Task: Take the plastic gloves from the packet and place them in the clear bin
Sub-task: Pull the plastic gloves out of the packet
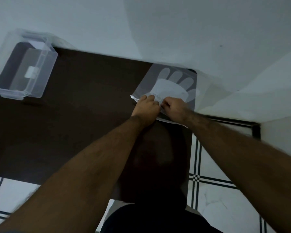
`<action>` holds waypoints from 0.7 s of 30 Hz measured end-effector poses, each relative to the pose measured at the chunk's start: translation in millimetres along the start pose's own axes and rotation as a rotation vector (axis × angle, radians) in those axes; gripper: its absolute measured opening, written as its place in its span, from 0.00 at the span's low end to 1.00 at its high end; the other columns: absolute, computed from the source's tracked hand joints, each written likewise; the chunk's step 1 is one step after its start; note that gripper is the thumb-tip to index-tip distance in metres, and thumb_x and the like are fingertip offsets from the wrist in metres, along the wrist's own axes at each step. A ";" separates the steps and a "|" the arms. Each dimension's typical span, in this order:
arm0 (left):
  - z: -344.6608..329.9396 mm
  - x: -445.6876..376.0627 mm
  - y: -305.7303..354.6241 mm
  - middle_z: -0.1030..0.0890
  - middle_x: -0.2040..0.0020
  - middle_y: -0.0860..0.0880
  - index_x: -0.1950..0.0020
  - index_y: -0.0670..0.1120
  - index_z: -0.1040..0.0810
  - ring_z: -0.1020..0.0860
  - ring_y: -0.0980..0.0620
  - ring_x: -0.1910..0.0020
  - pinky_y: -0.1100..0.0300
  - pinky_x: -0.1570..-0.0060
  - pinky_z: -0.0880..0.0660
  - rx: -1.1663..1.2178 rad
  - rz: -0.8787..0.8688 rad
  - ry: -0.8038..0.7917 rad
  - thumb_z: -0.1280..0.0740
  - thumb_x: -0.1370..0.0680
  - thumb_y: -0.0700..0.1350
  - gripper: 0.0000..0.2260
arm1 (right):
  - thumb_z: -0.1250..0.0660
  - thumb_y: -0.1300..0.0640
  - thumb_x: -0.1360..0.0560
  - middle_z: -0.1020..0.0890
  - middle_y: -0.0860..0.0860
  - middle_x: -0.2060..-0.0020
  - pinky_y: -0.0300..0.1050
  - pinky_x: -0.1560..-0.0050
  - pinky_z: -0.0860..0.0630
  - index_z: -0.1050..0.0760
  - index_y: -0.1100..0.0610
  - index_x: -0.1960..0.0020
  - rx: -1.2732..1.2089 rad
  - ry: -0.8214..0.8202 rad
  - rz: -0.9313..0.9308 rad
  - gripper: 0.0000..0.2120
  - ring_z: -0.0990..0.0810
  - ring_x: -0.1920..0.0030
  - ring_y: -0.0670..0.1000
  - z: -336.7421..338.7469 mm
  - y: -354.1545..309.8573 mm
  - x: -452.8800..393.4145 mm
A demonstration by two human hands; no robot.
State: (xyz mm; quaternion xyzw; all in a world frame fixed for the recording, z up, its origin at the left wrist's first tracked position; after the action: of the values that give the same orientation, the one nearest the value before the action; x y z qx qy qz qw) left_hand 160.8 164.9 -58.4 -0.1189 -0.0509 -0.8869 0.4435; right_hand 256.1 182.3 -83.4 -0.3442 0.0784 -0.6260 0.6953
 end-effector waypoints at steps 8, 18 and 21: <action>14.4 17.1 -3.4 0.15 0.57 0.51 0.54 0.48 0.13 0.21 0.43 0.50 0.49 0.48 0.29 0.064 -0.060 0.239 0.30 0.27 0.43 0.06 | 0.53 0.36 0.14 0.42 0.56 0.16 0.71 0.22 0.42 0.38 0.43 0.18 0.311 0.007 -0.243 0.27 0.44 0.17 0.67 11.4 19.7 -10.0; 25.2 62.7 -2.4 0.19 0.62 0.50 0.58 0.46 0.15 0.24 0.45 0.56 0.50 0.52 0.35 0.120 -0.006 0.421 0.33 0.27 0.42 0.07 | 0.50 0.37 0.14 0.53 0.55 0.13 0.77 0.21 0.48 0.51 0.42 0.14 0.399 -0.163 -0.164 0.30 0.53 0.15 0.67 -7.7 -4.4 -30.8; 22.4 78.8 0.3 0.18 0.61 0.50 0.58 0.46 0.15 0.24 0.44 0.56 0.49 0.52 0.33 0.148 0.011 0.411 0.29 0.27 0.41 0.03 | 0.47 0.38 0.14 0.53 0.55 0.13 0.77 0.21 0.49 0.50 0.42 0.14 0.440 -0.164 -0.147 0.31 0.53 0.15 0.66 -12.0 -9.8 -41.6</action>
State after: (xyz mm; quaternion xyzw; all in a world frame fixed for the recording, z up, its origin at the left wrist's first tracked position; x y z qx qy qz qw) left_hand 119.2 108.1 -16.6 0.0972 -0.0238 -0.8838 0.4571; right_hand 233.1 216.3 -100.1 -0.2388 -0.1417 -0.6469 0.7102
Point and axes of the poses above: each hand's wrist, its own x-axis away from the middle knuckle, its own z-axis out of the back of the hand, y = z × x, the point moved 10 cm from there along -x, towards the middle knuckle
